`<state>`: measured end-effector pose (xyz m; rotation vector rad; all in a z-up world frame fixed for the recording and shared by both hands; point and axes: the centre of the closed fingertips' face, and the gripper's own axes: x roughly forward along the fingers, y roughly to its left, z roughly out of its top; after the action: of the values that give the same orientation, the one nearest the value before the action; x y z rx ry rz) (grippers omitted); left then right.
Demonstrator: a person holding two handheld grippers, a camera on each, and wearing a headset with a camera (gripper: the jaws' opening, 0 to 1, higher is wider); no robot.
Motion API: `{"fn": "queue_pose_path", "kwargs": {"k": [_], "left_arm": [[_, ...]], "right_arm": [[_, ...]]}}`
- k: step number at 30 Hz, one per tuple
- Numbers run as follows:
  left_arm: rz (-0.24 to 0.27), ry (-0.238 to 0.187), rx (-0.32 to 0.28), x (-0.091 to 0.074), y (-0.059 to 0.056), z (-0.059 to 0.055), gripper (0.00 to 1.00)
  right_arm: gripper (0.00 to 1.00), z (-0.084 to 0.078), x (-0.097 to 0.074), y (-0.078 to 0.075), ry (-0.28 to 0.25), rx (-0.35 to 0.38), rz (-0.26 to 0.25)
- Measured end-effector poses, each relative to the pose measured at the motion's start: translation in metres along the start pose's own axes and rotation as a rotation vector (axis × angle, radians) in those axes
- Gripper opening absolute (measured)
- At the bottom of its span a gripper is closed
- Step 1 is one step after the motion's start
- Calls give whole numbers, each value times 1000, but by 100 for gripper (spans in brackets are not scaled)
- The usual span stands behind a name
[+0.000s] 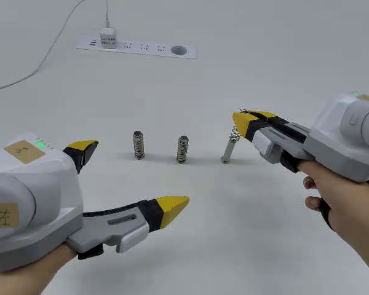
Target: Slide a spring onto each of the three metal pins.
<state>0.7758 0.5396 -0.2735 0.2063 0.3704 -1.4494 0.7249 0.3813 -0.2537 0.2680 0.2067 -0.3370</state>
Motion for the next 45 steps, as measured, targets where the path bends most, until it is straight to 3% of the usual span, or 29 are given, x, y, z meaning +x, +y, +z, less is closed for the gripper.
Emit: {"fn": "queue_pose_path", "kwargs": {"k": [10,25,45], "left_arm": [[13,3,-6,-1,4,-1,98],[17,1,-3,-1,6,0,97],[16,-8,-5,-1,7,2,94]], "right_arm": [[11,-5,-2,4,4,-34,-9],[11,-10,-2,7,17,-214,-28],[11,-37,3,3,82,-208,-33]]}}
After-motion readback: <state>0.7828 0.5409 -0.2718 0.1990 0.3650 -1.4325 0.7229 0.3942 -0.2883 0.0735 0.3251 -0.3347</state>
